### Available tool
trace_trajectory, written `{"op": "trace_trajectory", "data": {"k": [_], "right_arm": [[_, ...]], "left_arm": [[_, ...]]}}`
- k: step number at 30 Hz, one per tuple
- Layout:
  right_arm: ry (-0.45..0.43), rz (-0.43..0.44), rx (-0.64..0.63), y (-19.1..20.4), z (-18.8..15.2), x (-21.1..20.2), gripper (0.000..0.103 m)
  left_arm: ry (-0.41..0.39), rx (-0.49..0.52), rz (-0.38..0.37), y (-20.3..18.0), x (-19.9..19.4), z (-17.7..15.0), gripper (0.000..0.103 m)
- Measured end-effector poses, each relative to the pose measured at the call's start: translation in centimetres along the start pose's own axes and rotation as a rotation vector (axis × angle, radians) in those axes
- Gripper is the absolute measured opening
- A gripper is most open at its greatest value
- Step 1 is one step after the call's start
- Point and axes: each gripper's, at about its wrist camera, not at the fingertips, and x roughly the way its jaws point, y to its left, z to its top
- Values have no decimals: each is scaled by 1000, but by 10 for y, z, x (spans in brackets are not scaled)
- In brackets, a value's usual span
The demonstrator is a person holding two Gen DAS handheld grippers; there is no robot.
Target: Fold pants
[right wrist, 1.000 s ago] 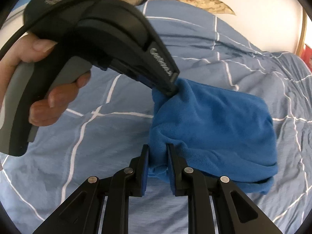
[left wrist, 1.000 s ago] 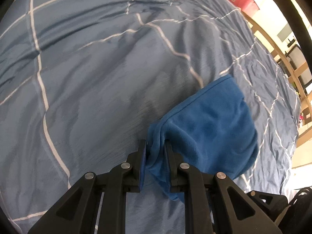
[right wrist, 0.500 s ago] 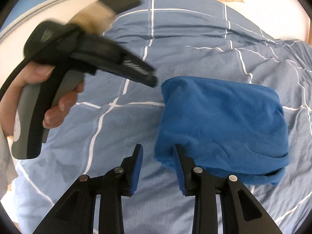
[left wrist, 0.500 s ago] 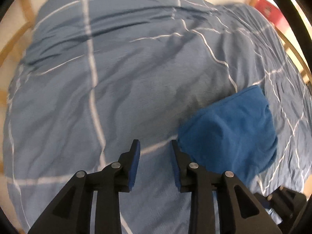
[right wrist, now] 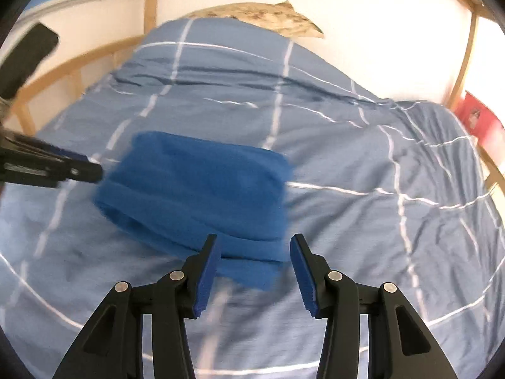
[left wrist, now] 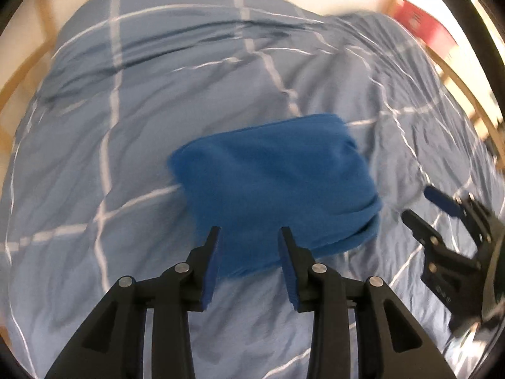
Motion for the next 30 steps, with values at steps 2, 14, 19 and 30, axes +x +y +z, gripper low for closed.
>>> {"op": "trace_trajectory", "data": {"k": [2,14,19,30], "right_arm": [[1,-9,-37,-17,-5,11,47],[62,158,-132,-49,-36,75,32],[85,183,-141,-59,-41,95,29],[52,253,-227,-45,-38,102,25]], "left_arm": [[3,60,4,-18,8,14,35],[102,406,37,-114,73,113,40],[211,483,46,-133,106,134,43],[393,504,61,-148,153,147,47]]}}
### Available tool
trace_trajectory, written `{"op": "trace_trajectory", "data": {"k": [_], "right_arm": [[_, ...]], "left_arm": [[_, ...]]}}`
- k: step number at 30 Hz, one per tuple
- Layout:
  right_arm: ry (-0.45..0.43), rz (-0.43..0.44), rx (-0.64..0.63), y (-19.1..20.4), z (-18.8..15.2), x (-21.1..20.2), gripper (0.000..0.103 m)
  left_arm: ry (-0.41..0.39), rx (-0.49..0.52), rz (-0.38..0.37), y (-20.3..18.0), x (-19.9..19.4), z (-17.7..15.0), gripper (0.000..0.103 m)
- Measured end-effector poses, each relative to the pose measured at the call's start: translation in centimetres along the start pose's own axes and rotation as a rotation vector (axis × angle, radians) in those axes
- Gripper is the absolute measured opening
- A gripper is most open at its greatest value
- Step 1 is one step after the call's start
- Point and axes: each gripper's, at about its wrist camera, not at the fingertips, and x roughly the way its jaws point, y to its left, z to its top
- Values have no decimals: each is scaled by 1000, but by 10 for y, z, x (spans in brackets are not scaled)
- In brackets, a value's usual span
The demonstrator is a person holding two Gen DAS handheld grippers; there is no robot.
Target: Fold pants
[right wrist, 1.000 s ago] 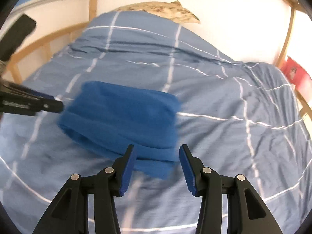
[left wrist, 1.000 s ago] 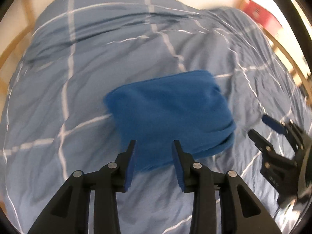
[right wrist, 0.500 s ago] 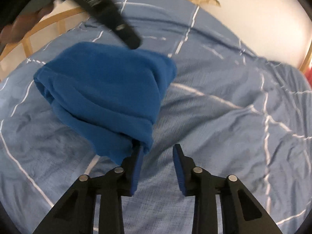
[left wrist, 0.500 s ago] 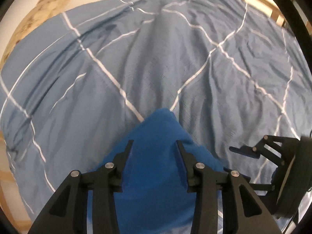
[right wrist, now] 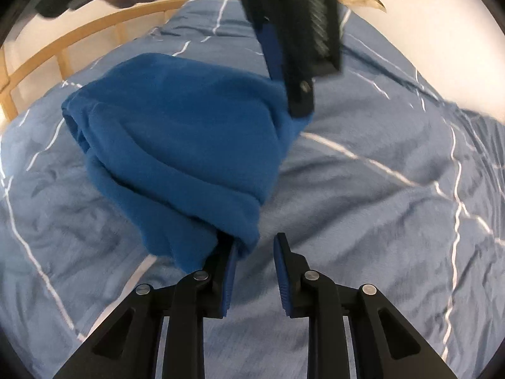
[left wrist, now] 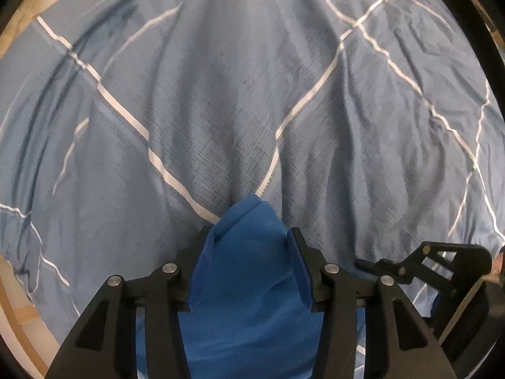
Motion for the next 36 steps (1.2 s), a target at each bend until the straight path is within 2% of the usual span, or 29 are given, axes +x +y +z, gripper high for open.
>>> {"op": "trace_trajectory", "data": {"k": [2,5,6,9,11,16,21,23,25,29,32,36], "right_arm": [[8,-1,-19,1,2,8,25],[9,13,-15,1,4,11,13],[10,17,-14,0,5,10,12],[3,5,-21,4,3,5,9],[4,-9,-4,4,3,3,8],[10,-42,47,7,7,-6,6],[29,-58,140,7,11,-14,6],[27,-75,167,7,11,-14,6],[26,-118,151,11,11,-15,6],[42,-159,161,16,1,-19,5],[60,-188,176,17,-9,-28,5],[87,-149,218,24,-16,-34,5]], "left_arm": [[24,10,19,-1,5,5,48],[62,6,34,-2,9,10,48],[68,10,38,-4,9,11,48],[51,28,44,-8,0,10,48],[24,39,28,-11,-9,10,50],[74,30,28,-6,9,13,51],[54,10,25,0,13,14,50],[60,38,53,-7,21,15,42],[59,37,61,-12,23,13,30],[2,7,131,-20,12,2,25],[-27,10,149,-25,7,-4,24],[-38,-2,156,-31,6,-6,24]]}}
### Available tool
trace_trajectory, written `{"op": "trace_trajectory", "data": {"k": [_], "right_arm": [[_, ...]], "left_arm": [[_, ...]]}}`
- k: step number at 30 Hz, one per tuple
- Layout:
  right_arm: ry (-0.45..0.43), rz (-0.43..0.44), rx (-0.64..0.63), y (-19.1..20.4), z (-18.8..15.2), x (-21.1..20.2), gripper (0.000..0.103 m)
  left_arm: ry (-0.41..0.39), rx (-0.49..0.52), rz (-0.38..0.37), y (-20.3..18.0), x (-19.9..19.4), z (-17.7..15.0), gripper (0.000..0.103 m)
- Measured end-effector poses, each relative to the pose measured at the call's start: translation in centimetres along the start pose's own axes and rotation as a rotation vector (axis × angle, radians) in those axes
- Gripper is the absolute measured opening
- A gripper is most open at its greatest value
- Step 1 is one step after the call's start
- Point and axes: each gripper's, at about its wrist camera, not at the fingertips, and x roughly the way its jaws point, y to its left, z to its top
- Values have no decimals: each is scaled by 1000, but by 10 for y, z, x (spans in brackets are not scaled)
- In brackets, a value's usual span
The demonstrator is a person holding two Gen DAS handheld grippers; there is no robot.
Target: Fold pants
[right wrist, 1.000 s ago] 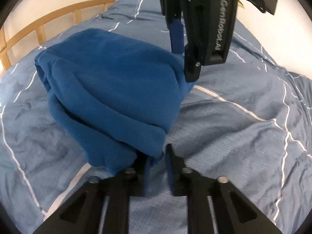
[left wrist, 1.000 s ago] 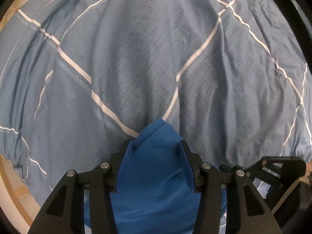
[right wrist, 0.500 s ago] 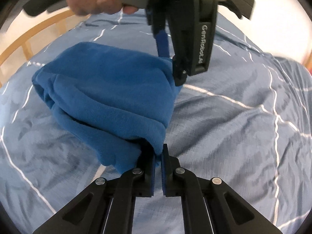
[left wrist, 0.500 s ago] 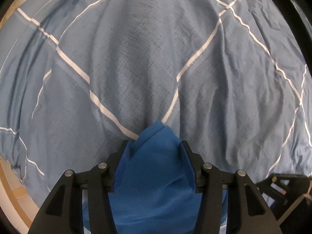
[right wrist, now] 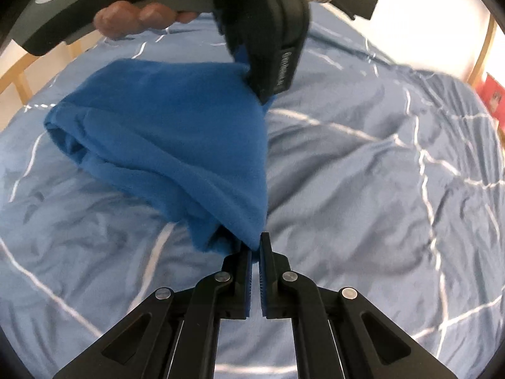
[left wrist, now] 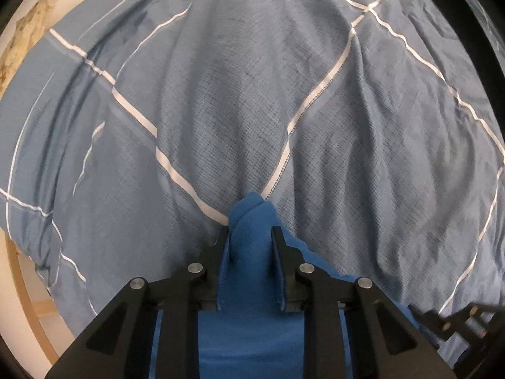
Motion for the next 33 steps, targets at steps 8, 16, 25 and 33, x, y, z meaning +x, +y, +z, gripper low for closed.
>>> {"op": "trace_trajectory", "data": {"k": [8,16,25,33], "right_arm": [[6,-61,-26,6,-12,4,7],[-52,-158,-79,23,-16,-33,43],[-96,-288,-160,66,-8,-21,56],[-117,-351,-170,68,-6,-1,56]], "left_arm": [[-81,10,19,-4,-12,-15,34],[-194,-127,127,19,-62,-79,57],[-79,-635,97,98,-47,-215,57],[-107,-778,-2,93,-32,-271,57]]}}
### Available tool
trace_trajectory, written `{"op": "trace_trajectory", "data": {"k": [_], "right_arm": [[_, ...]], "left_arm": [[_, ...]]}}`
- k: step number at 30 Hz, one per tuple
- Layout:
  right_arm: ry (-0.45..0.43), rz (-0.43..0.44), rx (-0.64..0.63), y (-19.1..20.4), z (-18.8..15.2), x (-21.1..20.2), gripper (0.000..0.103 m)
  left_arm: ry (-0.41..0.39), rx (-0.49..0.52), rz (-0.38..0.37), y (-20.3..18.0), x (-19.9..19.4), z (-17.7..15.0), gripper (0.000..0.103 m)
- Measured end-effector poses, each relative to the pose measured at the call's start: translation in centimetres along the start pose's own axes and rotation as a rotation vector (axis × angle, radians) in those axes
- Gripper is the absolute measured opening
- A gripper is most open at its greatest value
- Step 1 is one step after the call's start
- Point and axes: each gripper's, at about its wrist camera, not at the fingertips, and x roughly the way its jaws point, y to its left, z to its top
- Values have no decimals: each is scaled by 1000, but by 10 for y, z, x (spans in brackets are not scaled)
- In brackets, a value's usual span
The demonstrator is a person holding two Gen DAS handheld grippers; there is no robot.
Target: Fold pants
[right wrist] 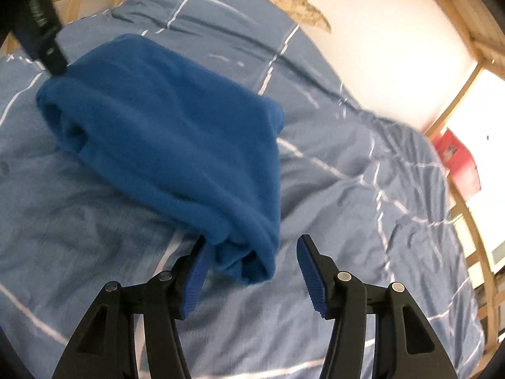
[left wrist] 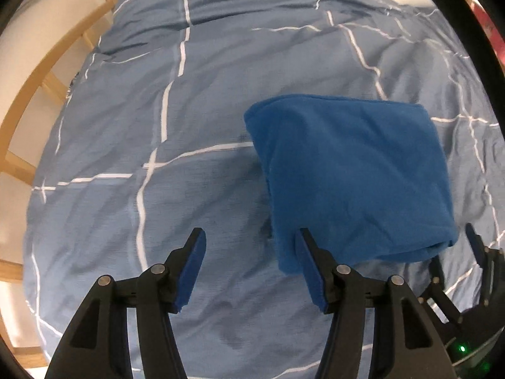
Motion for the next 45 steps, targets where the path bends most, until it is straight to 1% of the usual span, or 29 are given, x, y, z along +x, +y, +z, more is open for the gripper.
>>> {"op": "trace_trajectory", "data": {"k": [2,4,7,8,9,11,13,15,16,17,19,22,24,25,26,27,29,30,32,33,34,35,37,38,40,43,45], "right_arm": [[15,1,-12,1,-1,6,56],[49,-42,-6,-1,-4,11,56],[121,-74,87,-21,-8,19,56],[162,-58,138,-29,-8,23,56],[187,-65,151,-31,-9,25,55],[215,-143,120,-32,-11,28,55],[241,-183,138,-36,-14,29,55],[256,-119,182,-42,-16,26,55],[251,-91,187,-44,-16,23,55],[231,-83,185,-46,-15,16,55],[170,-78,195,-52,-10,-2,55],[70,22,226,-67,0,-22,60],[12,51,220,-74,13,-26,61],[-14,65,224,-80,20,-24,61],[-43,106,242,-86,31,-19,61],[-52,141,256,-89,39,-14,61],[-50,228,315,-100,58,5,61],[-43,256,344,-104,65,13,61],[-23,308,399,-108,79,28,61],[-21,335,416,-109,86,34,61],[-21,383,408,-109,96,40,61],[-24,445,378,-107,108,45,61],[-35,531,299,-101,128,49,61],[-40,591,226,-93,146,50,61],[-42,672,99,-76,176,47,59],[-52,768,-118,-41,219,37,58],[-56,810,-283,-7,241,26,54]], "left_arm": [[-19,5,3,1,3,2,58],[-10,15,14,-1,12,8,58],[0,11,27,2,24,17,60],[0,8,41,2,27,18,61],[-5,11,66,4,30,19,61],[-12,38,118,2,36,21,61],[-23,65,128,-1,36,19,61],[-32,58,126,-1,28,15,60],[-50,49,134,0,21,12,60],[-68,42,142,1,15,9,60],[-120,33,130,4,-2,2,61],[-177,18,104,8,-19,0,61],[-215,-5,48,13,-25,8,62],[-224,-16,21,15,-27,12,62],[-231,-29,-2,17,-26,18,62],[-242,-48,-33,19,-25,24,62],[-249,-86,-70,23,-21,33,62],[-243,-109,-98,21,-20,34,62],[-203,-167,-145,26,-16,33,61],[-202,-196,-161,29,-17,26,61],[-207,-210,-163,30,-19,20,61],[-207,-224,-156,31,-22,10,61],[-211,-237,-163,33,-22,-5,59],[-208,-237,-166,32,-22,-13,59],[-207,-228,-178,32,-21,-24,53],[-231,-241,-193,35,-19,-33,48],[-251,-262,-212,36,-17,-39,46]]}}
